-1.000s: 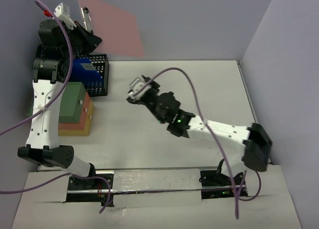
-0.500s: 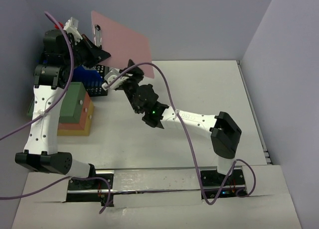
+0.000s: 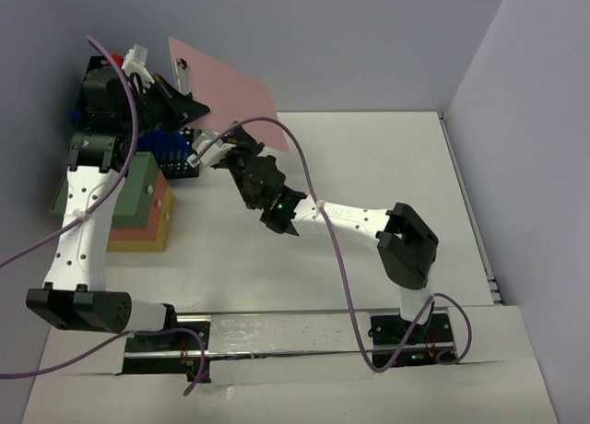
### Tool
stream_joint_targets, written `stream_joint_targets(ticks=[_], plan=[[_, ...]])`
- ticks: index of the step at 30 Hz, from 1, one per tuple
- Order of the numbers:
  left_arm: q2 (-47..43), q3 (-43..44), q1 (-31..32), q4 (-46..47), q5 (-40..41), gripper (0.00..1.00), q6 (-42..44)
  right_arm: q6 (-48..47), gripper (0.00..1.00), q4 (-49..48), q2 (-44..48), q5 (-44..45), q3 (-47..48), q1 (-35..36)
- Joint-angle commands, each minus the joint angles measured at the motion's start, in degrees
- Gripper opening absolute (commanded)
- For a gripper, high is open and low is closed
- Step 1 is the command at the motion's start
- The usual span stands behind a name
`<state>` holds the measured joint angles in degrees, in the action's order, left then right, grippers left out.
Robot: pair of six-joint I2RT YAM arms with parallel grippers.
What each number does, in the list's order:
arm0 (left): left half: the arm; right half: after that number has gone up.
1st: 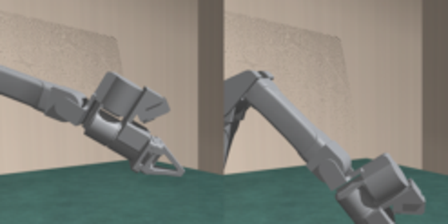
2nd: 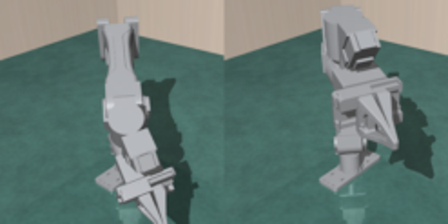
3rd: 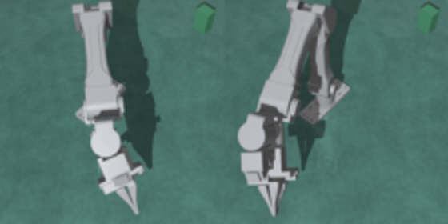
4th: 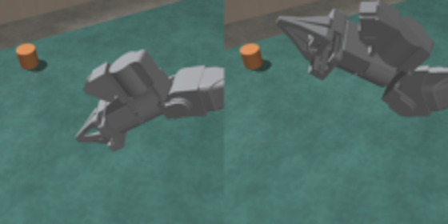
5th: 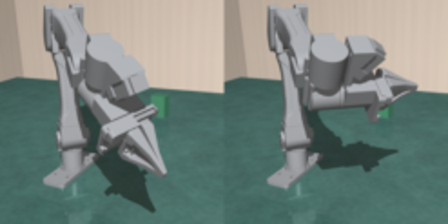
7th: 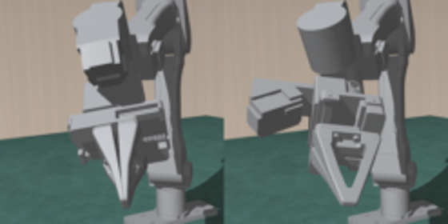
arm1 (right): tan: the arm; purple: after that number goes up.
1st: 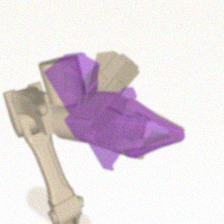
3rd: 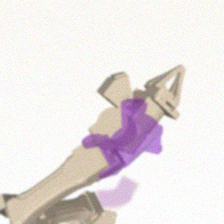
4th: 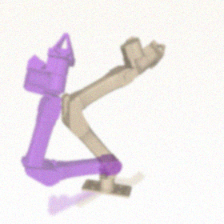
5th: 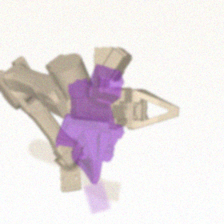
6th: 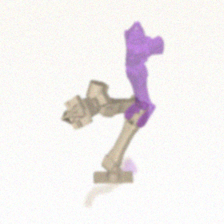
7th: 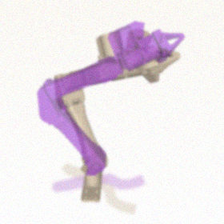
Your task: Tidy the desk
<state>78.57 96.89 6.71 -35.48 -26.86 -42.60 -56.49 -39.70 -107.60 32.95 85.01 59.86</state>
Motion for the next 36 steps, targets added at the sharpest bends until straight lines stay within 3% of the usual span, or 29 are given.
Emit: stream_joint_targets(ticks=[1,6,8,13,19,23,25,27,29,32,36], plan=[[-5.06,-4.12,1.02,3.25,-14.5,0.16,-0.24,2.74,0.0,-3.63,4.41,-0.06,-1.78,-1.67],[-6.55,-4.96,1.02,3.44,-13.77,0.54,3.11,9.1,0.0,-1.92,8.03,-3.43,-4.23,-2.49],[-7.22,-3.95,1.02,2.49,-11.54,0.78,8.37,12.78,0.0,-0.51,10.12,-6.7,-5.87,-3.42],[-9.7,-2.54,1.02,1.68,-8.27,0.97,18.98,21.84,0.0,6.23,14.94,-17.76,-9.28,-6.43],[-16.95,-3.81,1.02,3.68,-2.89,0.95,41.08,31.64,0.0,10.24,19.37,-29.93,-12.73,-10.71],[-25.15,-10.58,1.02,6.28,-8.84,0.86,75.69,30.98,0.0,15.75,20.44,-37.83,-12.52,-11.37],[-26.35,-11.09,1.02,0.04,-12.32,0.88,95.89,30.62,0.0,18.2,20.69,-40.78,-11.79,-11.43],[-24.99,-9.18,1.02,-5.74,-11.96,0.93,106.99,30.51,0.0,18.22,21.27,-41.61,-12.24,-11.27],[-23.52,-7.48,1.02,-7.22,-11.27,0.99,110.96,30.47,0.0,16.87,22.17,-41.7,-13.58,-11.03],[-21.53,-5.22,1.02,-8.83,-11.7,0.99,118.22,30.09,0.0,16.7,22.99,-41.74,-14.08,-10.46],[-17.73,-0.14,1.11,-22.11,-13.78,0.99,129.97,27.62,0.0,16.98,22.98,-40.73,-13.53,-8.89]])
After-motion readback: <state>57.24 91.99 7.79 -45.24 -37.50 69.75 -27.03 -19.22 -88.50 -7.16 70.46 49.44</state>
